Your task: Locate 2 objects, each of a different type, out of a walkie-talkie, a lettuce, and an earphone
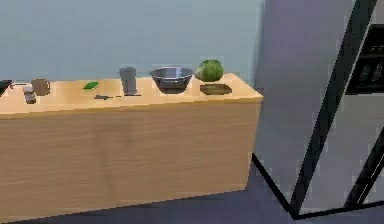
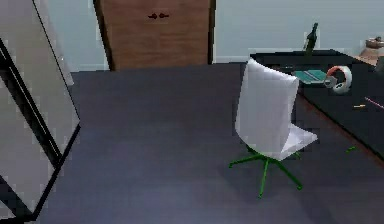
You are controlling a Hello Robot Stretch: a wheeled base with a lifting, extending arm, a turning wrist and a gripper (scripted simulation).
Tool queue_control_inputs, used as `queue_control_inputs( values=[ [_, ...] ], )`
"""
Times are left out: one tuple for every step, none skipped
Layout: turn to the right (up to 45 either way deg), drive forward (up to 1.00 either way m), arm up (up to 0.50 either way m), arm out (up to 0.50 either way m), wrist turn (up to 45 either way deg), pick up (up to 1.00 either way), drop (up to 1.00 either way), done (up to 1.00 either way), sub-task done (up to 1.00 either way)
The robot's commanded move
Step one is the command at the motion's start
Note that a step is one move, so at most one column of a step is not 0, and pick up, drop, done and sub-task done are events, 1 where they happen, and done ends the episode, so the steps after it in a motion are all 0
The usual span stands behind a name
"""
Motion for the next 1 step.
queue_control_inputs(
  values=[
    [27.0,0.00,0.00,0.00,0.0,0.00,0.00,0.00,0.00]
  ],
)
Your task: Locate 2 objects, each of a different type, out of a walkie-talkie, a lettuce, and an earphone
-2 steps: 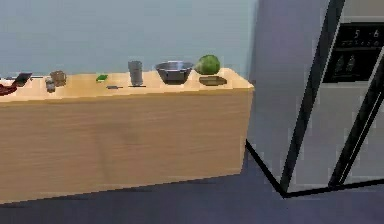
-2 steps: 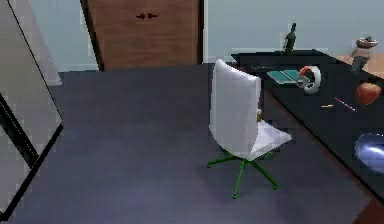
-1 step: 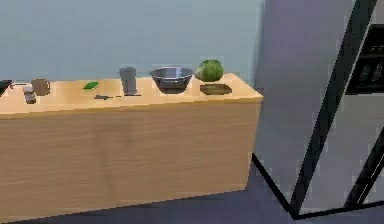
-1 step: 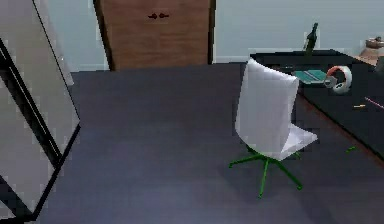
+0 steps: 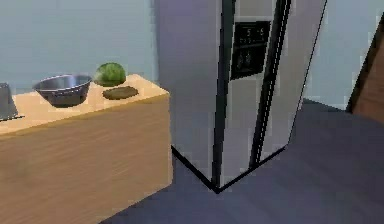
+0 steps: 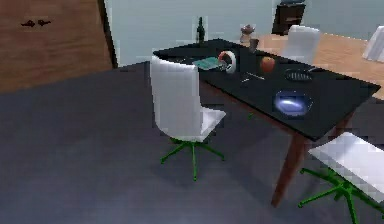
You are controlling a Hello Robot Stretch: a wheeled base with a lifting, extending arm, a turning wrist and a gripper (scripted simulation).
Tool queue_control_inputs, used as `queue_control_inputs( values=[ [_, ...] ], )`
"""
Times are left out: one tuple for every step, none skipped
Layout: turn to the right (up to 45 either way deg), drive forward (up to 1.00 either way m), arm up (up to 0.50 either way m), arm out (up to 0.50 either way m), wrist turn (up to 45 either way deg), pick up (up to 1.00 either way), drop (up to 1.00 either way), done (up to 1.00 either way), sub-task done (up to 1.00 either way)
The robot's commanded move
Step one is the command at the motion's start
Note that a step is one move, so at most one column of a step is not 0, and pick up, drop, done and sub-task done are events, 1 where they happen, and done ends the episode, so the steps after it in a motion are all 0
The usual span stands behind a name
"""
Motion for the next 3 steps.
queue_control_inputs(
  values=[
    [0.0,0.80,0.00,0.00,0.0,0.00,0.00,0.00,0.00],
    [-39.0,0.00,0.00,0.00,0.0,0.00,0.00,0.00,0.00],
    [0.0,0.00,0.00,0.00,0.0,0.00,0.00,1.00,0.00]
  ],
)
